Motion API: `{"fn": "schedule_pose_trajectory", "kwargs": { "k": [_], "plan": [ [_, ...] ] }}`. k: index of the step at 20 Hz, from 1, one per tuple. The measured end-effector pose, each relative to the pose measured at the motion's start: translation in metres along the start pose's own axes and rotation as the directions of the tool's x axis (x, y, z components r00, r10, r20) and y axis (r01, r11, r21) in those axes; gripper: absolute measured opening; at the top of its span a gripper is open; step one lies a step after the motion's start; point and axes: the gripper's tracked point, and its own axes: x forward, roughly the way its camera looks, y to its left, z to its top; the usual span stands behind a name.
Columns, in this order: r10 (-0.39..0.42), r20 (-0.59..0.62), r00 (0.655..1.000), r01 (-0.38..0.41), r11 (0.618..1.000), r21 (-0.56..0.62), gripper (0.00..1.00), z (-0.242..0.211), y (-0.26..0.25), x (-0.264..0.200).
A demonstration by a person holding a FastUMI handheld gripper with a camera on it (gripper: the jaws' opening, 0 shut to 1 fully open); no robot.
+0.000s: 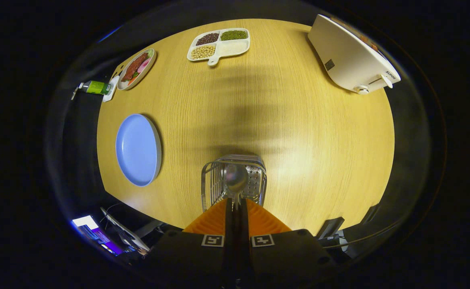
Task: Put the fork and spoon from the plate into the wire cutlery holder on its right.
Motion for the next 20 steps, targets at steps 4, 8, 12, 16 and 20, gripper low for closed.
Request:
{"fn": "schedule_pose_trajectory", "kwargs": {
  "k": [4, 8, 12, 16, 20],
  "plan": [
    [0.028, 0.114, 0.993, -0.029, 1.0, 0.011, 0.16, 0.011, 0.008, -0.012],
    [0.057, 0.399, 0.915, -0.042, 0.998, -0.048, 0.34, 0.037, 0.02, -0.052],
    [0.053, 0.671, 0.74, 0.012, 0.996, -0.093, 0.64, 0.047, 0.025, -0.113],
    [0.066, 0.855, 0.514, 0.105, 0.985, -0.139, 0.82, 0.042, 0.032, -0.193],
    [0.112, 0.957, 0.267, 0.211, 0.962, -0.172, 0.88, 0.021, 0.03, -0.291]
  ]
}}
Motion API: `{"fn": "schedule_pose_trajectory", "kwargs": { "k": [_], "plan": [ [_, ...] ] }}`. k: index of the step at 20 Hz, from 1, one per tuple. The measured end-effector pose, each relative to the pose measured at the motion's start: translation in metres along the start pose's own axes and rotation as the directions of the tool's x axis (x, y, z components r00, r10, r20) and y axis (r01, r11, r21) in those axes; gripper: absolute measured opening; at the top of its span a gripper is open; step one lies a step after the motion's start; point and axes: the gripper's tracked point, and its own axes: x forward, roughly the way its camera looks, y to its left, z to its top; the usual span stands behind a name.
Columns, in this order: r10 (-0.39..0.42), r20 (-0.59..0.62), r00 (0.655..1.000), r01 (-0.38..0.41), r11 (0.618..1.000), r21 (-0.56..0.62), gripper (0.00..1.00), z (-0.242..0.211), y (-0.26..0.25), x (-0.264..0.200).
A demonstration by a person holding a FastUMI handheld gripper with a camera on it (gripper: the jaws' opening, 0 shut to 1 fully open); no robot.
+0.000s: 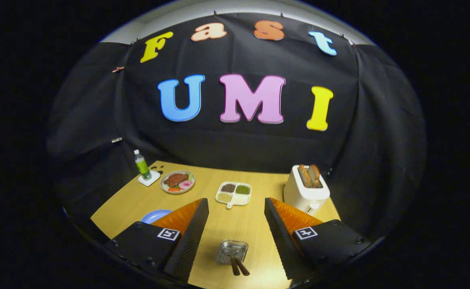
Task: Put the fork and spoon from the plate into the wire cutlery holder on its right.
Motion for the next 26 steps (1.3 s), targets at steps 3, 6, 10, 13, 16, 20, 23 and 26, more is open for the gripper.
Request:
{"fn": "schedule_pose_trajectory", "kwargs": {
  "k": [3, 6, 10, 13, 16, 20, 23, 26],
  "plan": [
    [0.033, 0.153, 0.988, -0.025, 0.998, -0.049, 0.9, 0.046, -0.01, -0.036],
    [0.103, 0.218, 0.97, -0.093, 0.994, -0.056, 0.94, 0.067, -0.008, -0.058],
    [0.103, 0.255, 0.962, -0.095, 0.994, -0.044, 0.96, 0.076, -0.022, -0.076],
    [0.046, 0.235, 0.971, -0.039, 0.999, -0.032, 0.96, 0.065, -0.036, -0.086],
    [-0.052, 0.233, 0.971, 0.058, 0.998, -0.018, 0.97, 0.062, -0.052, -0.094],
    [-0.07, 0.252, 0.965, 0.073, 0.997, 0.001, 0.97, 0.075, -0.05, -0.105],
    [-0.001, 0.278, 0.961, 0.013, 0.999, -0.042, 0.97, 0.083, -0.043, -0.107],
    [0.057, 0.296, 0.954, -0.041, 0.997, -0.061, 0.97, 0.08, -0.039, -0.114]
  ]
}}
